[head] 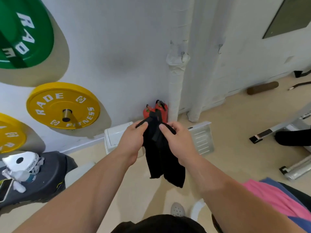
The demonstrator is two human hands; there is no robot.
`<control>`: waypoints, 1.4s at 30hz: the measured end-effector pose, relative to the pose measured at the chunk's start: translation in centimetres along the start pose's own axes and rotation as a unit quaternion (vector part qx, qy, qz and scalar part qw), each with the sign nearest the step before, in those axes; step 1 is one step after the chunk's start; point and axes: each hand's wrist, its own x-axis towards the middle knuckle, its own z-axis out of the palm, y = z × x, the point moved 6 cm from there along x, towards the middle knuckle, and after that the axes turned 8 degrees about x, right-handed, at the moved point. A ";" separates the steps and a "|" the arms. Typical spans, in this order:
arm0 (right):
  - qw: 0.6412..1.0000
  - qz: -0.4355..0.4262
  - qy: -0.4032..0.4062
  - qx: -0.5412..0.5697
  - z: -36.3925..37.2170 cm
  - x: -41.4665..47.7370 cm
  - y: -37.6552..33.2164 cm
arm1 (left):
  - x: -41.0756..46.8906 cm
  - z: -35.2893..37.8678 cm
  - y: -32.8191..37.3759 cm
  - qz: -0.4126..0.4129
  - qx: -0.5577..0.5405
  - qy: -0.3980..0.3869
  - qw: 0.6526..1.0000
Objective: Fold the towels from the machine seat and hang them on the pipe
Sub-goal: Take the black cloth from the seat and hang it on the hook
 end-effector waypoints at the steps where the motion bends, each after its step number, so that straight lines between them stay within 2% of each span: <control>1: 1.000 -0.015 -0.015 -0.003 -0.2 1.3 -0.6 | 1.1 0.4 0.7 -0.001 -0.011 0.005 1.000; 4: 0.997 -0.028 -0.028 0.063 -1.1 5.1 -1.7 | 3.9 2.0 1.9 -0.018 -0.036 0.000 0.999; 8: 0.985 0.021 -0.057 0.161 -0.8 9.1 -1.6 | 7.9 2.7 3.3 -0.034 -0.073 0.003 0.997; 12: 0.975 0.076 -0.035 0.207 0.5 13.6 -1.3 | 13.4 3.3 5.9 -0.004 -0.062 -0.042 0.997; 15: 0.975 0.064 0.027 0.212 1.6 17.4 -2.2 | 17.7 3.4 7.6 0.015 -0.045 -0.088 0.995; 20: 0.983 0.002 0.105 0.152 3.0 22.3 -4.6 | 23.2 2.4 10.4 0.048 0.015 -0.131 0.990; 25: 0.960 0.020 0.225 0.162 3.2 25.9 -4.7 | 25.9 3.9 13.0 0.114 0.030 -0.213 0.970; 27: 0.957 0.038 0.229 0.177 2.8 27.0 -4.5 | 27.2 4.6 13.6 0.130 0.045 -0.220 0.966; 33: 0.968 0.042 0.220 0.113 -0.6 29.9 -4.6 | 30.7 7.1 15.8 0.166 0.102 -0.196 0.961; 38: 0.977 0.005 0.201 0.070 -5.2 33.2 -5.4 | 33.2 10.5 17.0 0.155 0.121 -0.173 0.965; 42: 0.976 0.011 0.170 0.136 -10.5 36.5 -6.1 | 34.7 15.2 17.5 0.134 0.190 -0.159 0.960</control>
